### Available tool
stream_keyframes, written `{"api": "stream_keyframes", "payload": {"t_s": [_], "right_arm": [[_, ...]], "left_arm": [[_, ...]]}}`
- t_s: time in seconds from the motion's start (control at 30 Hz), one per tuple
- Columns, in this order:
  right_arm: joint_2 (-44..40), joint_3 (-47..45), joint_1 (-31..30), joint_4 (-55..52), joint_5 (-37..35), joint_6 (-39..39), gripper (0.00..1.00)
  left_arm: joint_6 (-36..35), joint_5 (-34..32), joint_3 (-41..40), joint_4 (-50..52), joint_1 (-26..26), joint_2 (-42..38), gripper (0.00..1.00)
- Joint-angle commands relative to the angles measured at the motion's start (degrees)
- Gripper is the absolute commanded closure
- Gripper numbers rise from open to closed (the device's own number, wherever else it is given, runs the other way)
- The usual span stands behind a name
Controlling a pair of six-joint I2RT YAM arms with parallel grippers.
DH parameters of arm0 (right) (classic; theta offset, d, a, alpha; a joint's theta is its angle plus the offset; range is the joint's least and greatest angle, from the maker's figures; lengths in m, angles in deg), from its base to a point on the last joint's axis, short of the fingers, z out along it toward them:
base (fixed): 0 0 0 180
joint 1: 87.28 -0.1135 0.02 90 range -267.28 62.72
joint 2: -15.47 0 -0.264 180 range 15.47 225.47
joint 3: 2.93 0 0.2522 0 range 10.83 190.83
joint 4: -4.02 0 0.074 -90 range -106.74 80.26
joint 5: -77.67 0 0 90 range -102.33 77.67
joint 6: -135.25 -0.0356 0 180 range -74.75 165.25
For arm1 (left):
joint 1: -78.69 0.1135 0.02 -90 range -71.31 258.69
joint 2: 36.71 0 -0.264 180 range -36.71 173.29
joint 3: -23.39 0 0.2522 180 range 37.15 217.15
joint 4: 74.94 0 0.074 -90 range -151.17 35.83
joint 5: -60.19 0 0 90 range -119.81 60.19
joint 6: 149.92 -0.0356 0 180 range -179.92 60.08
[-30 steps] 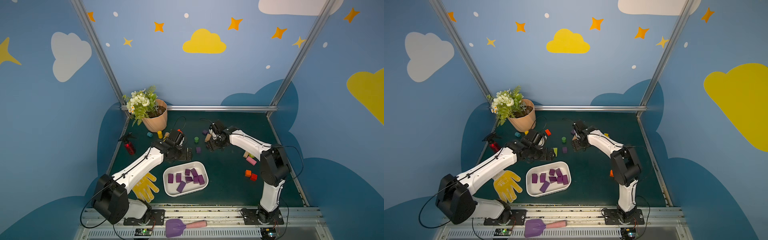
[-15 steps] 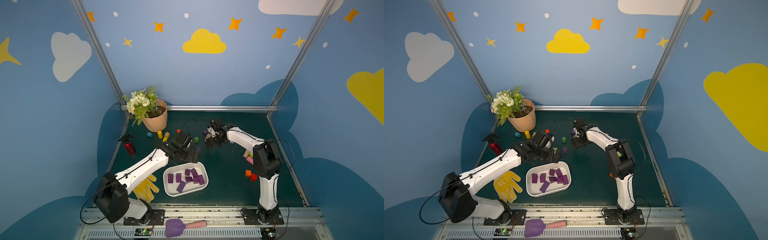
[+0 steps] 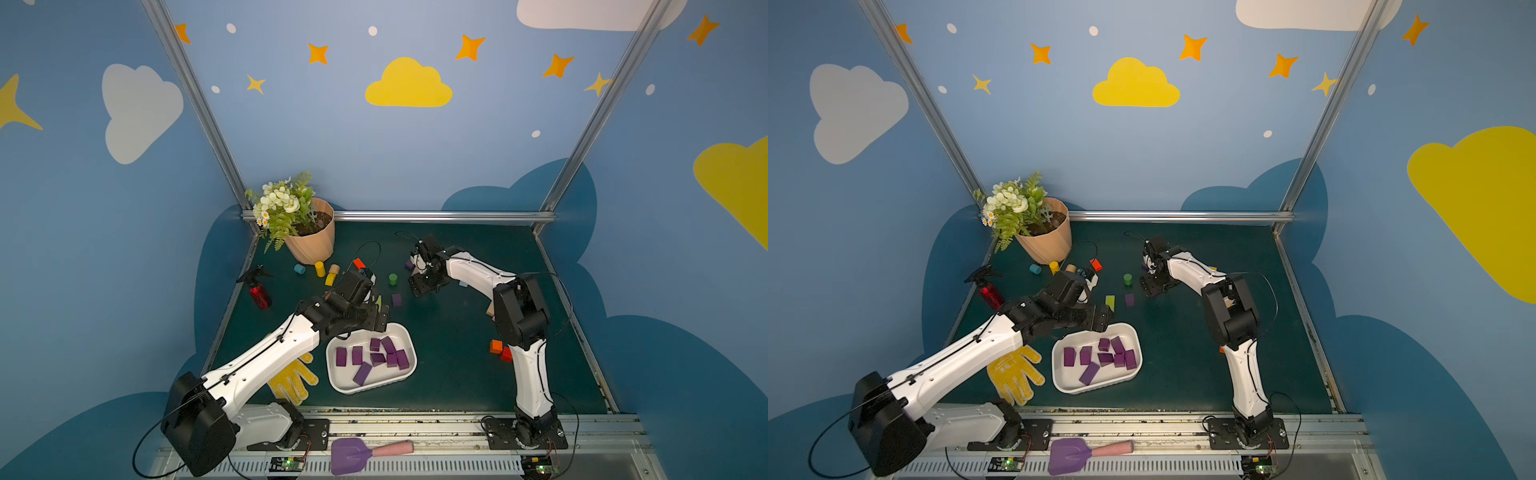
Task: Pick purple bricks into the storage bin
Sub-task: Pick up the building block from the center of the board.
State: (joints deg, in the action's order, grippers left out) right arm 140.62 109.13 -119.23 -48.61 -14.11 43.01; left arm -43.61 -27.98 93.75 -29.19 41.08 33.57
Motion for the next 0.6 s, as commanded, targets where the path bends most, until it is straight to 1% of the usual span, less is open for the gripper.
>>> {"api": "stream_keyframes", "payload": {"t_s": [0.0,0.27,0.37,0.47,0.57], "right_arm": [[1.8,2.0,0.4,-1.4,0.5,1.2,0.17],[4.7,3.7,0.4,-1.7,1.0,1.9,0.19],[5.1,4.2,0.4,-2.0,1.2,1.9,0.21],[5.0,4.1,0.4,-2.1,1.6,1.9,0.28],[4.6,3.9,0.4,-2.7,1.6,1.8,0.38]], "left_arm": [[-2.3,-1.7,-1.3,-3.3,-0.1,-2.2,0.00],[-2.6,-2.3,-1.3,-2.3,-0.2,-2.6,0.00],[-2.3,-2.1,-1.2,-2.2,-0.2,-2.6,0.00],[-1.9,-2.1,-0.8,-2.0,-0.2,-2.5,0.00],[-1.8,-2.7,-0.2,-1.3,-0.2,-2.3,0.00]]}}
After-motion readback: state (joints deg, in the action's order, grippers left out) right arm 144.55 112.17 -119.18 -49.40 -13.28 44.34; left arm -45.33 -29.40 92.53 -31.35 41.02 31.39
